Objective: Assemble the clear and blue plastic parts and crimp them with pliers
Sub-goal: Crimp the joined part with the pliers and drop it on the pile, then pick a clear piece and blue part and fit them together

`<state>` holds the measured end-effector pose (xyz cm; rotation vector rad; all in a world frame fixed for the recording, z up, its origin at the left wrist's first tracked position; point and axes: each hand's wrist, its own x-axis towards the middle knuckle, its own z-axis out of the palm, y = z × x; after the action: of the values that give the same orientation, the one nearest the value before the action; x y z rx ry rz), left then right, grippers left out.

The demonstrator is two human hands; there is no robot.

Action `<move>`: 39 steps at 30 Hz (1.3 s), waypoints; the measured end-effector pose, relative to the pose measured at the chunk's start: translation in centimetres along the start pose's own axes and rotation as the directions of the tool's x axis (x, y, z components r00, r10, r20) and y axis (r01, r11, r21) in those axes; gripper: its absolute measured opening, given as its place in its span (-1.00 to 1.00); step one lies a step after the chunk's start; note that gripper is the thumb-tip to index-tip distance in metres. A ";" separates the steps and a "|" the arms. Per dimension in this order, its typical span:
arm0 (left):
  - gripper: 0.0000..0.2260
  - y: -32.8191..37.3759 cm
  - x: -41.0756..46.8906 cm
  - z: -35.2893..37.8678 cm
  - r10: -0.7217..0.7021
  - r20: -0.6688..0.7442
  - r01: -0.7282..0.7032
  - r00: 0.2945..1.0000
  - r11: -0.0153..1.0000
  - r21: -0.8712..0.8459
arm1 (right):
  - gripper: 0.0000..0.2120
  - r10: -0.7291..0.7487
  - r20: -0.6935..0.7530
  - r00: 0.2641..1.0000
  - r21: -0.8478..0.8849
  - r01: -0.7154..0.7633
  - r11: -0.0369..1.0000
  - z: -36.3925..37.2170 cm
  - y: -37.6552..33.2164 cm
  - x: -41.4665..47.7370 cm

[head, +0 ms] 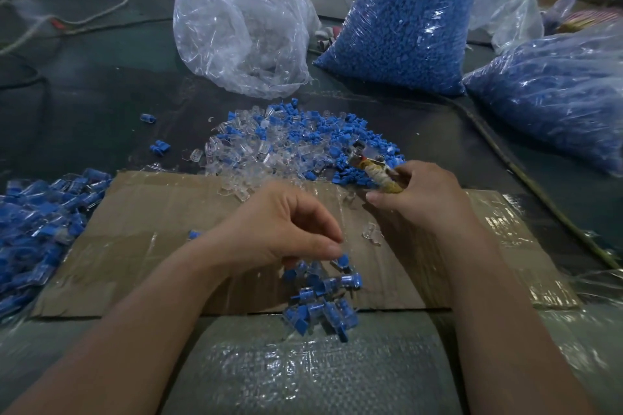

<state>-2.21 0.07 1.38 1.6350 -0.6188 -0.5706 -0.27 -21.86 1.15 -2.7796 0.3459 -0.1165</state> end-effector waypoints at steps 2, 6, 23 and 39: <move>-0.86 0.0 0.0 0.0 0.002 0.024 -0.002 1.000 1.000 0.023 | -0.53 0.016 0.002 1.000 -0.015 -0.016 1.000 0.1 0.0 0.0; -0.83 0.1 -0.1 0.2 -0.007 0.062 0.004 0.998 0.999 0.047 | -0.44 0.049 -0.006 0.999 -0.002 -0.049 0.999 0.4 0.2 0.2; -0.84 -1.1 0.7 -0.2 0.144 -0.528 0.004 0.837 0.963 0.268 | -0.19 0.065 0.087 0.994 -0.072 -0.059 0.996 0.6 0.1 0.1; -0.62 -3.2 2.1 -0.9 0.141 -0.419 0.337 0.897 0.395 0.855 | -0.70 -0.524 -0.040 0.851 -0.130 0.515 0.847 2.6 -4.6 -0.4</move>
<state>0.23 -0.31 -1.71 2.7974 -0.5043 0.1877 0.66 -16.73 0.20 -2.9125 -0.4132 -0.3393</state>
